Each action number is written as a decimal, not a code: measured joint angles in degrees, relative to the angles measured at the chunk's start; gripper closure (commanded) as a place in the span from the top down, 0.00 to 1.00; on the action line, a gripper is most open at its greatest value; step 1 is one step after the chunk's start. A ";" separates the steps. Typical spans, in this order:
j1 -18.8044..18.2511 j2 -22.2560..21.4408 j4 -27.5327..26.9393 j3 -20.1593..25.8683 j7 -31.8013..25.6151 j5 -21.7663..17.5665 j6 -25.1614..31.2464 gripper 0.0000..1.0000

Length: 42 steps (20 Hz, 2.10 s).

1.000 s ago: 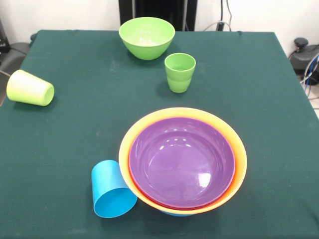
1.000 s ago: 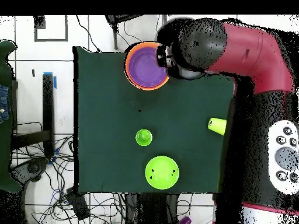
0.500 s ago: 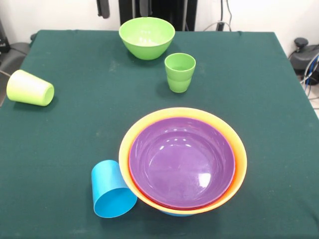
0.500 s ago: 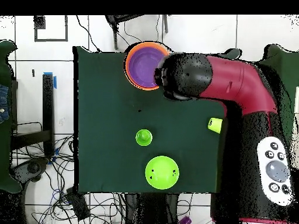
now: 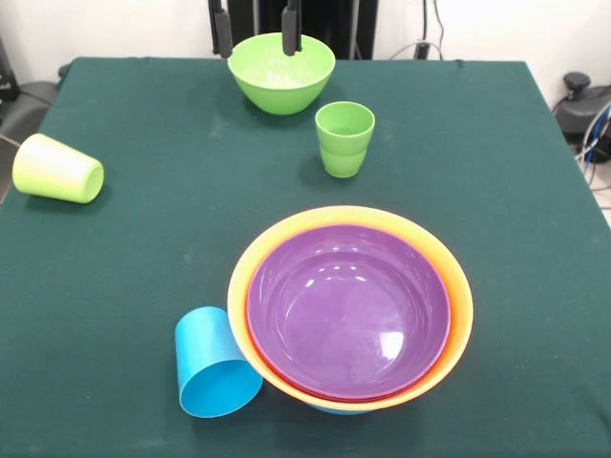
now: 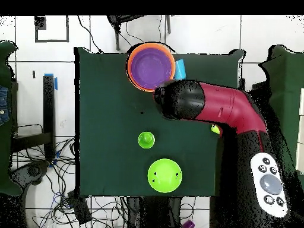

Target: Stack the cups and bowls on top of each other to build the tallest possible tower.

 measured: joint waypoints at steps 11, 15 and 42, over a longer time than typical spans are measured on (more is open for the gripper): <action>2.05 0.45 4.51 -3.21 2.73 0.39 -2.97 1.00; 3.33 1.70 4.58 -4.12 5.00 0.56 -4.04 1.00; 2.74 -0.72 12.80 -4.45 9.35 1.23 -10.52 1.00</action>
